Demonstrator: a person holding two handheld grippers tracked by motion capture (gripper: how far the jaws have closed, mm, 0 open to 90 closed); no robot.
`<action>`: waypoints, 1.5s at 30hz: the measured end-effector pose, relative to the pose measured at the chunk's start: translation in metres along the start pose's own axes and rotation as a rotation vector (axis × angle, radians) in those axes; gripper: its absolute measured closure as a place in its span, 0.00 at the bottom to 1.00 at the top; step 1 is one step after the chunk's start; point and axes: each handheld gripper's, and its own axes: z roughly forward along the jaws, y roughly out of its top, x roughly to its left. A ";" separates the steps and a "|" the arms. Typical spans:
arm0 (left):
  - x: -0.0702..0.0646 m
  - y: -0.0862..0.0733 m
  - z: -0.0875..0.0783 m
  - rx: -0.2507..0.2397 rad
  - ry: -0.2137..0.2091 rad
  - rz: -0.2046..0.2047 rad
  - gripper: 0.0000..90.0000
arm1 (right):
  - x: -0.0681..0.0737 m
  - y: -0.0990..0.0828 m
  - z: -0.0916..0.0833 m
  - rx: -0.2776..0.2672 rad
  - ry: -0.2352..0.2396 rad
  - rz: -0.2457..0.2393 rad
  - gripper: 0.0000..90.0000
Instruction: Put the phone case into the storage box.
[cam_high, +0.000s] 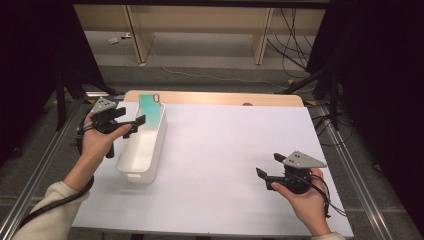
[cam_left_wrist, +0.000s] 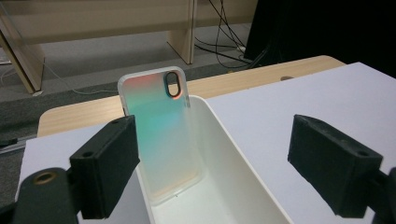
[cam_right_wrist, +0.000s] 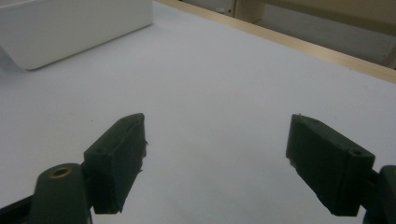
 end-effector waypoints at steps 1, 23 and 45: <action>-0.001 -0.001 -0.002 0.000 -0.001 0.002 0.17 | 0.000 0.000 0.000 -0.001 0.000 -0.004 0.24; -0.033 -0.026 -0.028 -0.024 -0.056 0.061 0.12 | 0.000 0.001 -0.001 -0.008 -0.003 -0.004 0.23; -0.055 -0.057 -0.044 -0.062 -0.165 0.105 0.11 | 0.001 0.000 -0.001 -0.005 0.007 0.004 0.23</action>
